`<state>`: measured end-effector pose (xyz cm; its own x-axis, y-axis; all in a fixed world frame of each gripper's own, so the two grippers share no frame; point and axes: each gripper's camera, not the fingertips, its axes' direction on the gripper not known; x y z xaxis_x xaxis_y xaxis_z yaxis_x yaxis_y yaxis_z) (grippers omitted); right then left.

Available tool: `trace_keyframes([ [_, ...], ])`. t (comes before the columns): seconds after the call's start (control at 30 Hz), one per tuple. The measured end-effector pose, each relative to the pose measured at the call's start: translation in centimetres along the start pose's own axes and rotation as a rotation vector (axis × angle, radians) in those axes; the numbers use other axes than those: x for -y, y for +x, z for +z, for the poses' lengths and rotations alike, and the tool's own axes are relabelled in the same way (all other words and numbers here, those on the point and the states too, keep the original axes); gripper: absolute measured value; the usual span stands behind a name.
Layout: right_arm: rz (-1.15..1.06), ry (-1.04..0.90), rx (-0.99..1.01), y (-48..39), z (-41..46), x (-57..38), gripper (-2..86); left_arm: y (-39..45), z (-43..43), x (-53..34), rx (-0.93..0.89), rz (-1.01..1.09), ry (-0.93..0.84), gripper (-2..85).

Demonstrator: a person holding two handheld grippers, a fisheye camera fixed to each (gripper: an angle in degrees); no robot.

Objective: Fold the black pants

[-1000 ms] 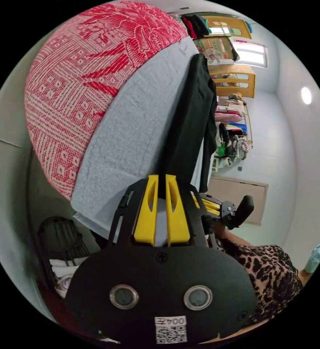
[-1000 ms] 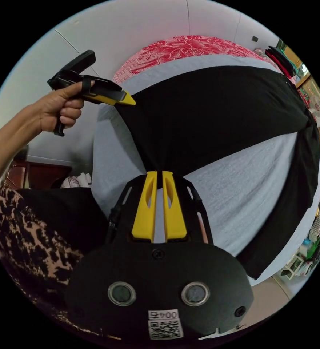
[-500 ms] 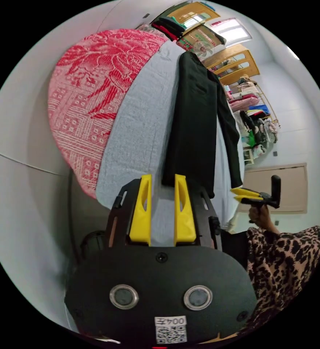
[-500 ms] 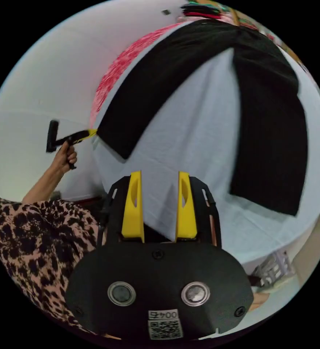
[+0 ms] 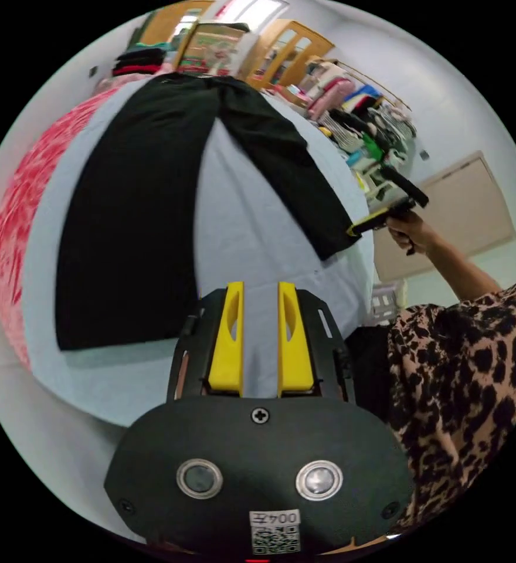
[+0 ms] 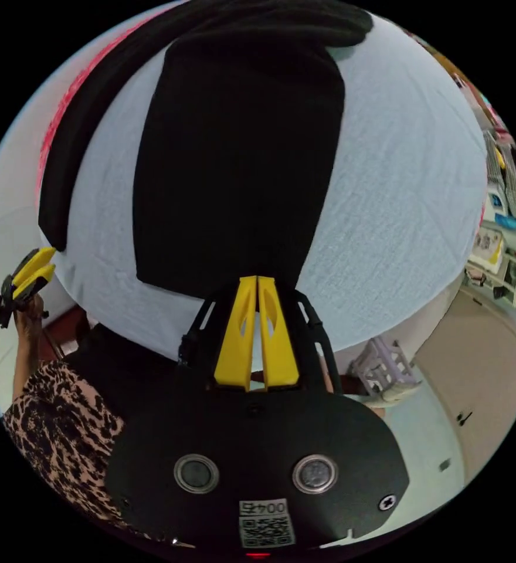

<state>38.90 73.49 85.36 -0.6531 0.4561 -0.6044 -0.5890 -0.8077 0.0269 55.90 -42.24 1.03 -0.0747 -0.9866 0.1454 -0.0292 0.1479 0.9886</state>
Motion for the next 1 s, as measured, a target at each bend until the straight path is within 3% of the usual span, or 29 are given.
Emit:
trace_keyframes([
  [0.17, -0.152, -0.023, -0.096, -1.5, -1.4, 0.0, -0.7, 9.3, 8.0, 4.6, 0.030, 0.169, -0.086, 8.3],
  [0.37, -0.174, -0.022, -0.046, -0.6, -2.8, -0.7, -0.6, 16.0, 15.5, 7.2, 0.158, 0.278, -0.176, 8.2],
  [0.83, -0.433, 0.081, -0.018, 0.8, -4.7, -5.0, -0.8, 19.0, 23.8, 7.5, 0.242, 0.193, -0.220, 7.9],
  [1.0, -0.469, 0.097, -0.119, -0.3, -5.0, -6.7, -0.9, 20.3, 26.2, 7.7, 0.304, 0.212, -0.244, 7.9],
])
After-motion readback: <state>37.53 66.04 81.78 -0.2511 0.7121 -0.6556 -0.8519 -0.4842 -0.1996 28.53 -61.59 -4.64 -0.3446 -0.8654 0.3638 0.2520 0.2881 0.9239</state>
